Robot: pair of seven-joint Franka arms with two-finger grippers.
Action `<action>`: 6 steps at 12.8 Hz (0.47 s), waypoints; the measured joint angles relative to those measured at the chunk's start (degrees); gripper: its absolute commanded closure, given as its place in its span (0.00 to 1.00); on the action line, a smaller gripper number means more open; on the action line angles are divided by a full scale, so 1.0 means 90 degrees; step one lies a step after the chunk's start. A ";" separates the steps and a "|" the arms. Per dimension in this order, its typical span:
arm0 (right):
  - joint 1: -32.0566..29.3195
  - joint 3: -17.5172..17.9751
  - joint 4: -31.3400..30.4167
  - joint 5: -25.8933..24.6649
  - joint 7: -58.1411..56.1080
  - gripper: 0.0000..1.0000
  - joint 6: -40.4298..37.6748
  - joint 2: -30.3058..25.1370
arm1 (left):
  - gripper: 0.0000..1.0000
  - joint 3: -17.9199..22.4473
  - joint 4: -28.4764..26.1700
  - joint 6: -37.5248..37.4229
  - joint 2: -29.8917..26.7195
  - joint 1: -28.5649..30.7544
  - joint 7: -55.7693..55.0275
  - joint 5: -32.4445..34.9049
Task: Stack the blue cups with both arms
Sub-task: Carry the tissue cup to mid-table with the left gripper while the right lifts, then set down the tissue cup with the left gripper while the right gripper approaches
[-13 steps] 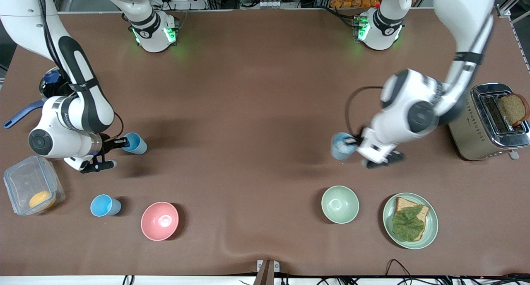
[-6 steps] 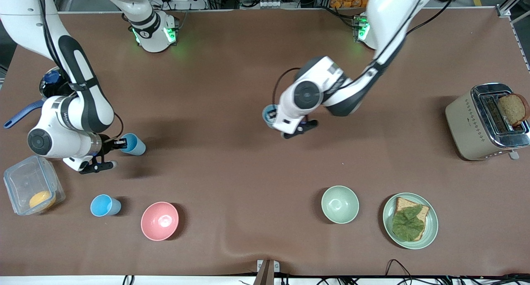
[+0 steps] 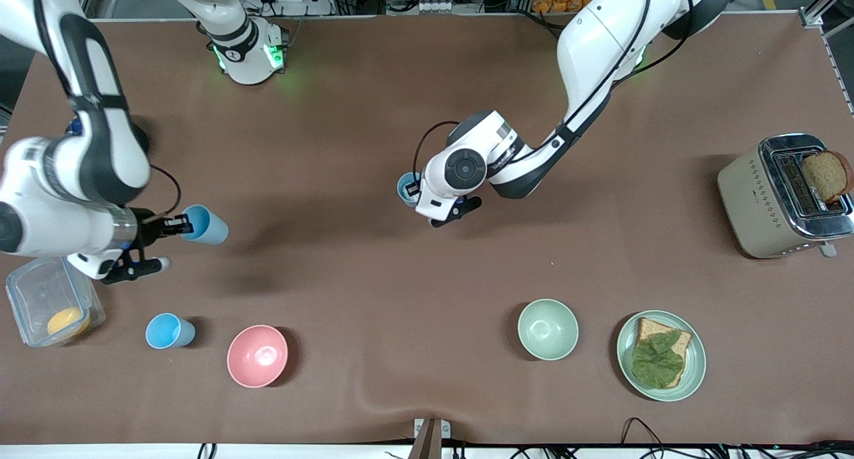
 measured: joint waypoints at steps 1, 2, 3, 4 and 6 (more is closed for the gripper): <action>0.0007 0.0007 0.0364 0.0284 0.0045 1.00 -0.0427 -0.0091 | 0.00 0.0008 0.0018 0.0000 0.0001 0.0002 0.0000 0.0000; 0.0010 0.0010 0.0634 0.0522 0.0141 1.00 -0.0758 -0.0201 | 0.00 0.0015 0.0025 0.0001 0.0002 0.0001 0.0000 -0.0001; 0.0056 0.0025 0.0789 0.0683 0.0404 1.00 -0.0987 -0.0336 | 0.00 0.0019 0.0049 0.0016 0.0000 0.0002 -0.0004 -0.0001; 0.0219 0.0037 0.0838 0.0765 0.0905 1.00 -0.1108 -0.0463 | 0.00 0.0036 0.0111 0.0043 -0.0031 0.0016 -0.0007 0.0027; 0.0921 0.0068 0.0846 0.0804 0.2194 1.00 -0.1073 -0.0581 | 0.00 0.0095 0.0282 -0.0028 -0.0339 0.0108 -0.0007 0.0410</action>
